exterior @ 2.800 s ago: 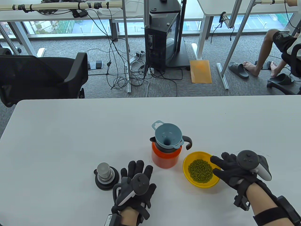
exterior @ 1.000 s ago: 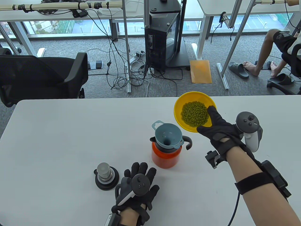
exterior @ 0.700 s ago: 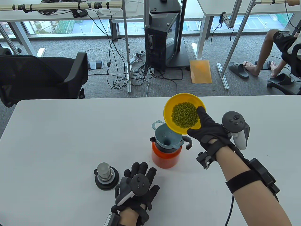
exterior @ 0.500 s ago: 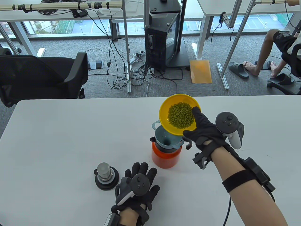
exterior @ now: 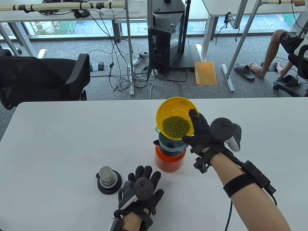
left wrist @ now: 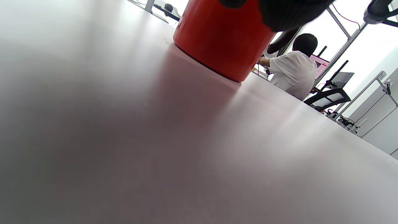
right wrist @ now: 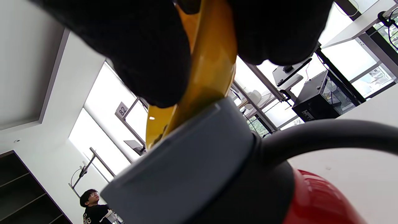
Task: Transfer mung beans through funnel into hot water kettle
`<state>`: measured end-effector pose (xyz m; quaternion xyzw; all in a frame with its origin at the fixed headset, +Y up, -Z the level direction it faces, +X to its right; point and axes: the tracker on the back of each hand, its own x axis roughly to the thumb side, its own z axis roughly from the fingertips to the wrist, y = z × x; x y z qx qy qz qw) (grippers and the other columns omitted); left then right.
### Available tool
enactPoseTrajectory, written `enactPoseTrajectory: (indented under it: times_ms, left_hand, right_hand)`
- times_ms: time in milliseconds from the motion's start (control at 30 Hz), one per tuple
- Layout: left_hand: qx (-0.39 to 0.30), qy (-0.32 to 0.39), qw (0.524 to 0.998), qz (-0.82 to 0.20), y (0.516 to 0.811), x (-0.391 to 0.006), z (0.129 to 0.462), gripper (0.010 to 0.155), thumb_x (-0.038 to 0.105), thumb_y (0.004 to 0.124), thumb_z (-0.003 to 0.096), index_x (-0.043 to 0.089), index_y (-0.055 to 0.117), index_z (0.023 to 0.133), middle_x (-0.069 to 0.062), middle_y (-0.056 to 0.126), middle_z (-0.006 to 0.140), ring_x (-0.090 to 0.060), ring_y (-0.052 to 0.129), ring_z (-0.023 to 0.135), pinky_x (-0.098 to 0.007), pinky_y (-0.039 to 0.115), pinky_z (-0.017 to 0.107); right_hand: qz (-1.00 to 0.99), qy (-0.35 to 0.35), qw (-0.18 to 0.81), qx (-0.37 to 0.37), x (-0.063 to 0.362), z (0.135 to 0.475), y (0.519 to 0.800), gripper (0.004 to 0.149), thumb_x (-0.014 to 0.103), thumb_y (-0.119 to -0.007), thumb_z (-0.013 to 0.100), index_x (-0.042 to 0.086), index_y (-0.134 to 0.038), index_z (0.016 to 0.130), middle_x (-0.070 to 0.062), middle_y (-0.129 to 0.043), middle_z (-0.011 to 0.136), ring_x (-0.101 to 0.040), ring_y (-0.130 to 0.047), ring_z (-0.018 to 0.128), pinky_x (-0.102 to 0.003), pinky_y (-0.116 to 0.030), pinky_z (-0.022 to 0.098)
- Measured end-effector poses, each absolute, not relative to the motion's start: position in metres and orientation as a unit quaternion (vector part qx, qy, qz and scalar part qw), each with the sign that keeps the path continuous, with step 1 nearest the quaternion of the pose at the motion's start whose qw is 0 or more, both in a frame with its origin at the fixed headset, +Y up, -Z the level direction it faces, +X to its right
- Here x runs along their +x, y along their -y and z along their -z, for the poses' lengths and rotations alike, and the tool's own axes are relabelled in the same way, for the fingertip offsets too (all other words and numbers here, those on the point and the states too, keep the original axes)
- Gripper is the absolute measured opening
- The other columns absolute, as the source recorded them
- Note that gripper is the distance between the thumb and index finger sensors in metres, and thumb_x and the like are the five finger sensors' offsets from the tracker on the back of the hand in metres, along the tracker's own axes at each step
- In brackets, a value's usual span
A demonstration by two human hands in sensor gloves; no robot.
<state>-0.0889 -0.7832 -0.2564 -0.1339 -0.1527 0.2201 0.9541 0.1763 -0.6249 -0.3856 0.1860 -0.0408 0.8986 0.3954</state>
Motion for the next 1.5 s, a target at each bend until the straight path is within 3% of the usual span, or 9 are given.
enactPoseTrajectory:
  times_ms: [400, 1500]
  left_hand:
    - [-0.134, 0.160, 0.953, -0.222, 0.783, -0.087, 0.256, 0.076, 0.055, 0.068, 0.0470, 0.032, 0.034, 0.111, -0.004, 0.013, 0.117, -0.039, 0.004, 0.106, -0.067, 0.010, 0.070]
    - [-0.137, 0.160, 0.950, -0.230, 0.783, -0.087, 0.257, 0.076, 0.055, 0.068, 0.0471, 0.032, 0.034, 0.111, -0.004, 0.013, 0.117, -0.039, 0.004, 0.106, -0.067, 0.010, 0.070]
  right_hand:
    - [-0.906, 0.100, 0.326, 0.251, 0.169, 0.379, 0.628, 0.101, 0.017, -0.098, 0.038, 0.012, -0.025, 0.108, -0.036, -0.024, 0.102, -0.053, -0.065, 0.091, -0.057, -0.069, 0.058]
    - [-0.913, 0.194, 0.213, 0.288, 0.168, 0.370, 0.625, 0.098, 0.015, -0.094, 0.040, 0.018, -0.022, 0.107, -0.028, -0.012, 0.104, -0.052, -0.052, 0.096, -0.062, -0.058, 0.064]
